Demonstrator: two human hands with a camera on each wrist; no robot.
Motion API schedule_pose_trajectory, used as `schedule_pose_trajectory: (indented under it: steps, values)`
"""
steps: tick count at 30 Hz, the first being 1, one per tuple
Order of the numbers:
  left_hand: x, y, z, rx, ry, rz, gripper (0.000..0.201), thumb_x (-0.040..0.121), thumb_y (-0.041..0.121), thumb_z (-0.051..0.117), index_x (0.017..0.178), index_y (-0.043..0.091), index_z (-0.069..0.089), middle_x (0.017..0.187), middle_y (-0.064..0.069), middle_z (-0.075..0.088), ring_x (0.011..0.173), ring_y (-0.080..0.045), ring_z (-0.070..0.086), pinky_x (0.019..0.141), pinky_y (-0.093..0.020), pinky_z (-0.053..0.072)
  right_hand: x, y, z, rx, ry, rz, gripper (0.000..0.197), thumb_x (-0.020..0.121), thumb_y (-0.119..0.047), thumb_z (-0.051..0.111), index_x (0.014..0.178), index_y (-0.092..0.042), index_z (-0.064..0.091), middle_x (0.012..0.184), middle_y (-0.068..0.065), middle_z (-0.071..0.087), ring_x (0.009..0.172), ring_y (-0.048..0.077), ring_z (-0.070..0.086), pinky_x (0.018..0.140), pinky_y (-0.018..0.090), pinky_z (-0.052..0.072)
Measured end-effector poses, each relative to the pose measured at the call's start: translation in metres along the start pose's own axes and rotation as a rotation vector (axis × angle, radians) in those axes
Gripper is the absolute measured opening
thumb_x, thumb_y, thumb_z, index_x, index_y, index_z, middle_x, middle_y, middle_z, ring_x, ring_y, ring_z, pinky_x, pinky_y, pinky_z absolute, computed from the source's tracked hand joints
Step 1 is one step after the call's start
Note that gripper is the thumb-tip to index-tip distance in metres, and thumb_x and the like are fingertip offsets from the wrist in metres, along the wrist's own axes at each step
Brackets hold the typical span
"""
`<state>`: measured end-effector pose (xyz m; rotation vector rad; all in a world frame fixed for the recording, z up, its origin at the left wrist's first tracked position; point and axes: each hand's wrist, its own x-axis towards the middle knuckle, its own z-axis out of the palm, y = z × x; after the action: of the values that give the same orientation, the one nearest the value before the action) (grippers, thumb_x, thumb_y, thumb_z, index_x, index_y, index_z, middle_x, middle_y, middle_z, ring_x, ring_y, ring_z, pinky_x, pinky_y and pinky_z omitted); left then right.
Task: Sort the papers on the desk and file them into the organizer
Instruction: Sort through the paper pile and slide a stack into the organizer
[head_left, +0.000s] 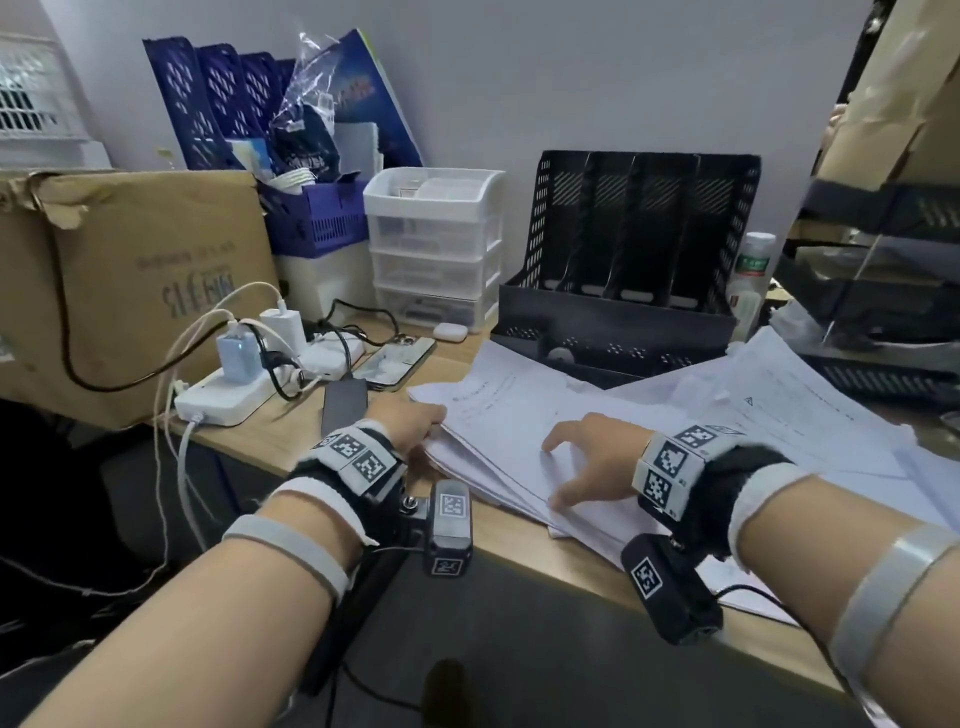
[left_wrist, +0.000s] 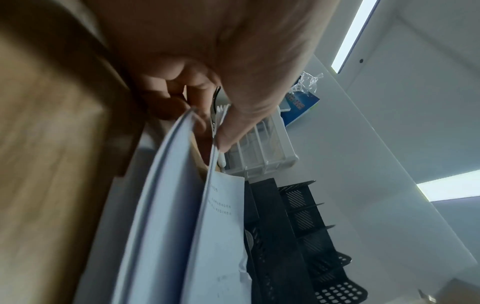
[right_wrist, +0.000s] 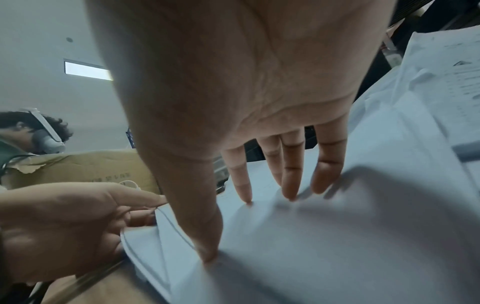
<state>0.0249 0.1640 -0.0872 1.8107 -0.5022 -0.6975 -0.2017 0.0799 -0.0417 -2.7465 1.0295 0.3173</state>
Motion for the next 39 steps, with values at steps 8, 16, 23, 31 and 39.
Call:
schedule_pose_trajectory:
  steps: [8,16,23,31,39]
  values:
    - [-0.005,0.027,-0.018,-0.102,-0.175,0.22,0.027,0.089,-0.013,0.054,0.093,0.009,0.07,0.095,-0.017,0.07,0.088,-0.033,0.066,0.078,-0.036,0.057,0.013,0.015,-0.031,0.166,0.061,0.118,0.077,0.081,-0.05,0.071,0.146,-0.028,0.036,0.144,0.004,0.048,0.125,0.023,0.054,0.105,0.033,0.041]
    - [-0.023,0.056,-0.035,-0.414,-0.352,0.388,0.035,0.101,-0.005,0.049,0.111,0.022,0.069,0.095,-0.001,0.075,0.08,-0.018,0.072,0.084,-0.044,0.059,0.012,0.04,-0.057,0.683,0.437,0.155,0.084,0.076,-0.028,0.083,0.143,-0.016,0.035,0.129,0.007,0.063,0.115,0.02,0.061,0.093,0.029,0.045]
    - [-0.015,0.079,-0.011,-0.456,-0.367,0.396,0.04,0.105,-0.004,0.038,0.11,0.023,0.067,0.095,0.001,0.077,0.074,-0.011,0.075,0.067,-0.037,0.061,0.007,0.074,-0.047,0.824,0.527,0.11,0.079,0.055,-0.076,0.075,0.1,-0.011,0.071,0.101,0.014,0.076,0.098,0.034,0.071,0.092,0.056,0.054]
    - [0.015,0.1,0.041,-0.43,-0.404,0.358,0.03,0.105,-0.002,0.039,0.115,0.013,0.063,0.096,-0.007,0.075,0.08,-0.025,0.067,0.073,-0.042,0.049,0.02,0.117,-0.042,0.818,0.578,0.132,0.032,0.09,-0.032,0.065,0.1,-0.002,0.07,0.105,0.025,0.072,0.099,0.036,0.07,0.093,0.056,0.052]
    - [0.066,0.079,0.043,0.28,-0.449,0.174,0.017,0.092,0.028,0.072,0.108,0.022,0.07,0.115,0.0,0.071,0.108,-0.016,0.065,0.088,-0.04,0.051,0.027,0.183,-0.067,0.991,0.901,0.286,0.047,0.076,-0.044,0.063,0.115,-0.018,0.066,0.115,0.008,0.073,0.105,0.032,0.068,0.096,0.054,0.053]
